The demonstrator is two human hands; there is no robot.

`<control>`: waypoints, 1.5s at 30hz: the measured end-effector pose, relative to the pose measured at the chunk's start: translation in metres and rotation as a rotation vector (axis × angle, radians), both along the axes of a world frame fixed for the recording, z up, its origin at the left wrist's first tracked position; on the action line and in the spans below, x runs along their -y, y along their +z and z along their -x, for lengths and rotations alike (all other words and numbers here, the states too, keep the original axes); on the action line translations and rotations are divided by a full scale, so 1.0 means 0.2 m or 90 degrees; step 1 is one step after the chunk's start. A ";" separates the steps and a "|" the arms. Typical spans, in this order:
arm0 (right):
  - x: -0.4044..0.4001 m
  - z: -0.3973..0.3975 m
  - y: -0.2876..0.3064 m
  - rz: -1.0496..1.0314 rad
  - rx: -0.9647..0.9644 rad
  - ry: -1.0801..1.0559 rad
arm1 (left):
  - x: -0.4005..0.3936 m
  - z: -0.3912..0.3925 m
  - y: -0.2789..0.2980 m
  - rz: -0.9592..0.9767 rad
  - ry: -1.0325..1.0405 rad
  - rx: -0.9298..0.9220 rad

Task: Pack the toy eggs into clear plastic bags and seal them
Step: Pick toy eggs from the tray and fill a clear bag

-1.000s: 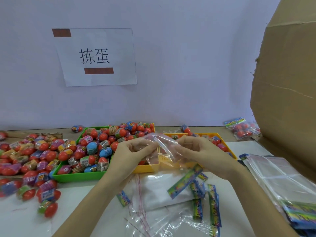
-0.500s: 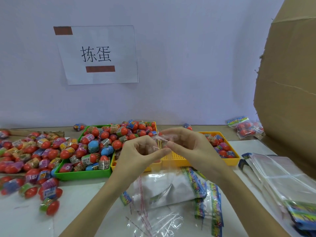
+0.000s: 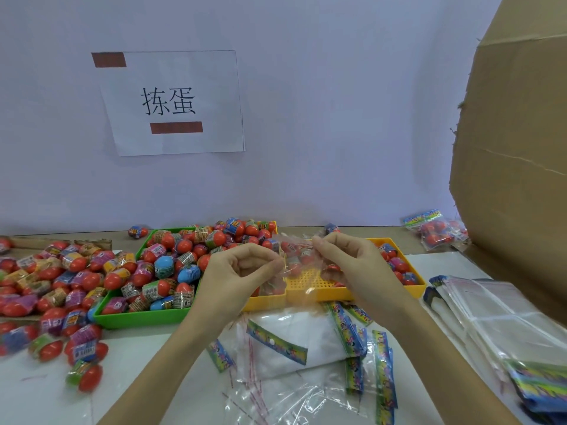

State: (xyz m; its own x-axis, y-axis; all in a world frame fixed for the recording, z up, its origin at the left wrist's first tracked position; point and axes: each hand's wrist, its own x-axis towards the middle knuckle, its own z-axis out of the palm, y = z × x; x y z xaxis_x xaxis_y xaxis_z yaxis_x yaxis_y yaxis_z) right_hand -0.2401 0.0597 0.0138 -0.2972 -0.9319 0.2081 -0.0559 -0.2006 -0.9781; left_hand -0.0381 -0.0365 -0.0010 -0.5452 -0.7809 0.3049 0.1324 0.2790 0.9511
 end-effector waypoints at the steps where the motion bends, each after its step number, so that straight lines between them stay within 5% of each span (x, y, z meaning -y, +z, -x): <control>1: 0.01 0.00 -0.01 -0.008 0.009 -0.022 | 0.00 0.00 0.00 0.016 0.002 0.006; 6: 0.03 0.00 -0.04 -0.020 0.005 -0.121 | -0.01 0.01 -0.01 0.083 0.009 0.005; 9: 0.02 -0.02 -0.03 0.147 -0.242 -0.288 | -0.01 0.02 -0.03 0.127 0.038 0.009; 12: -0.01 -0.03 0.00 0.286 -0.442 -0.264 | 0.00 0.03 -0.05 0.149 0.053 0.020; 17: -0.01 -0.07 0.00 0.216 -0.658 -0.164 | 0.00 0.03 -0.05 0.172 0.070 0.003; 22: -0.01 -0.07 -0.02 0.176 -0.664 -0.114 | -0.01 0.03 -0.05 0.178 0.065 0.003; 28: -0.01 -0.08 -0.02 0.159 -0.621 -0.120 | -0.01 0.01 0.01 -0.011 -0.181 0.079; 38: -0.02 -0.11 -0.05 0.144 -0.538 -0.048 | -0.02 0.02 -0.02 0.081 -0.188 0.084; 45: -0.03 -0.15 -0.03 0.175 -0.587 -0.028 | 0.01 0.00 -0.02 0.302 -0.114 0.159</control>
